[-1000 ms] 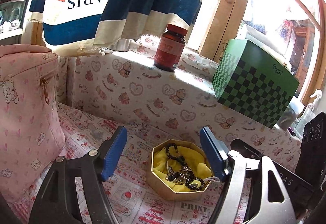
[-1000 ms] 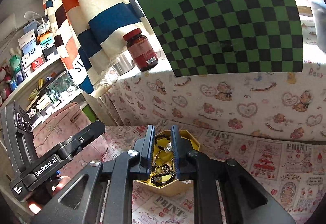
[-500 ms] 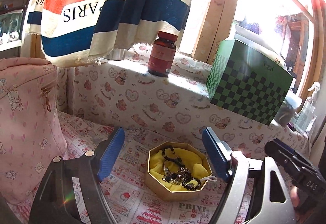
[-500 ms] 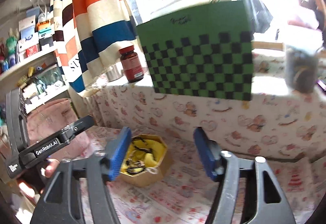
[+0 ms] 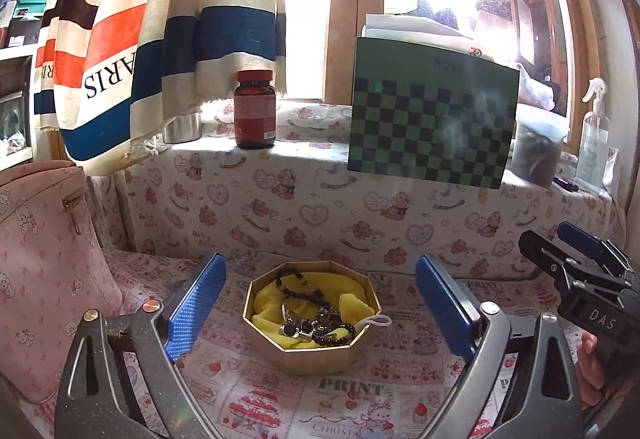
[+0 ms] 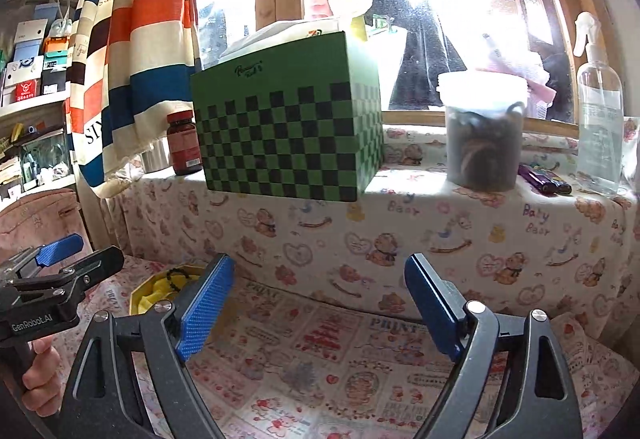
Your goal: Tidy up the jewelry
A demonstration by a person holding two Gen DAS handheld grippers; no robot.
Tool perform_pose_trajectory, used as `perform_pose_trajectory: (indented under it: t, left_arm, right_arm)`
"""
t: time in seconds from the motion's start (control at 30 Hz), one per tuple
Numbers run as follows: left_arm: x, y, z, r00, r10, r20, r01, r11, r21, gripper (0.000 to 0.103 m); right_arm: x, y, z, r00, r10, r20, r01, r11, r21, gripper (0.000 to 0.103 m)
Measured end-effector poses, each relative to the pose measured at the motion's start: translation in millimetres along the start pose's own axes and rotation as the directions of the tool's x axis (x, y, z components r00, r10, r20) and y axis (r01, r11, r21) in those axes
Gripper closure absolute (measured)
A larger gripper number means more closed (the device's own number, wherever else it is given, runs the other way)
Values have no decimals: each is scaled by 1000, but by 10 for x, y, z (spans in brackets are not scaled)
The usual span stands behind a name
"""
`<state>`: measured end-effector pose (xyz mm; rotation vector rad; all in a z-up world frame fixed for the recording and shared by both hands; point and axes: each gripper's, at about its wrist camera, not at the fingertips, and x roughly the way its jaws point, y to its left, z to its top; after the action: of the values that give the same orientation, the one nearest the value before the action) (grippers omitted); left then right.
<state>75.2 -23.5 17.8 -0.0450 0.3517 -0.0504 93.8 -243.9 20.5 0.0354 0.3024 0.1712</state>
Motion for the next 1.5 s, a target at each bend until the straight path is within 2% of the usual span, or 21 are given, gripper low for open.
perform_pose_trajectory:
  t: [0.13,0.47,0.57,0.6,1.5]
  left_arm:
    - [-23,-38,-54,999,22,44,-22,1000,6,4]
    - [2,-102,-145,994,71,81,-74,997,33,3]
    - [-21,-107,-153,993,68,95,-71,997,32,3]
    - [-23,-110,-154,993,70,97,-73,997,32,2]
    - [49,-67,-162,995,78,57,-79,997,15,0]
  right_arm:
    - [24,-37,-86,1000,-9,-25,9,1000,-8,14]
    - [-36,79,-164,1000,-31,-2,31,998,-54,14]
    - [-47,71,-169,999,-44,-1,44,998,-45,6]
    - [-47,66,-169,999,-43,-1,43,998,-43,0]
    - [-7,50,-178,998,-62,-19,61,998,-32,0]
